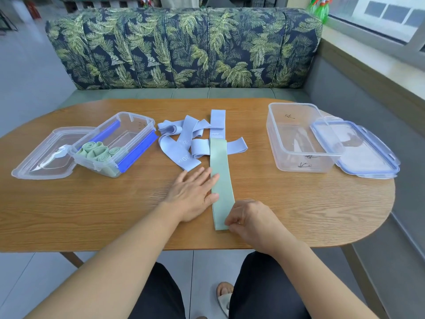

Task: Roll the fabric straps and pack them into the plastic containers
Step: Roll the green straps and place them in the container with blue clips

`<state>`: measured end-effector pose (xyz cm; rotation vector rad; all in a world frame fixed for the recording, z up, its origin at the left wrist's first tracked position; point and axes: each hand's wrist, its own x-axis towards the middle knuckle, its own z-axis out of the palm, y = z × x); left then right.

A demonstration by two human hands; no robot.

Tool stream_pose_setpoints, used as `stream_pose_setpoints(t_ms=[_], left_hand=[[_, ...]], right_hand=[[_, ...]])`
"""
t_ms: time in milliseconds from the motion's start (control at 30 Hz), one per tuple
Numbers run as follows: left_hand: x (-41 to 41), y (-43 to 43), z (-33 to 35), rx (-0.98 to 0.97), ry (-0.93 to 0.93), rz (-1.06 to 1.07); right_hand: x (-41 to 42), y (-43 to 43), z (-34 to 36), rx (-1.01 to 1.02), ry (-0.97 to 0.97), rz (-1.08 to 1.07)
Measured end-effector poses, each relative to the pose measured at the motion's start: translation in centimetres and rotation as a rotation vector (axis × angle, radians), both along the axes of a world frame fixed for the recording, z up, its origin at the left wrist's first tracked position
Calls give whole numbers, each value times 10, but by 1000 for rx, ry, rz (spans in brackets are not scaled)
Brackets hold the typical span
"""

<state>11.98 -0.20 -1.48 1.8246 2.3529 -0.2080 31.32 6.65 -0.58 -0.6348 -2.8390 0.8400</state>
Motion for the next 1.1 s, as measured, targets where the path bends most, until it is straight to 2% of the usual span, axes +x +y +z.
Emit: stream_pose_setpoints(t_ms=[100,300,400,467,600,867,1100], left_hand=[[3,-1,-3,37,-21,23],[6,24,6,264,-254,245],[0,40,8,285,-465,378],[-7,52,9,368,-555,470],[-28,76,24,486,-477,489],[-52,132,29,228,-301,414],[-64,149,23,327,-248,353]], right_hand=[[-1,1,1,-22,2,-1],[-2,-1,9,-18,-47,-7],[-3,-1,11,-23,-62,-11],[-2,-1,11,-26,-67,-11],[-3,0,12,-30,-94,-6],[-11,9,24,-60,-187,39],[-18,14,26,-69,-243,60]])
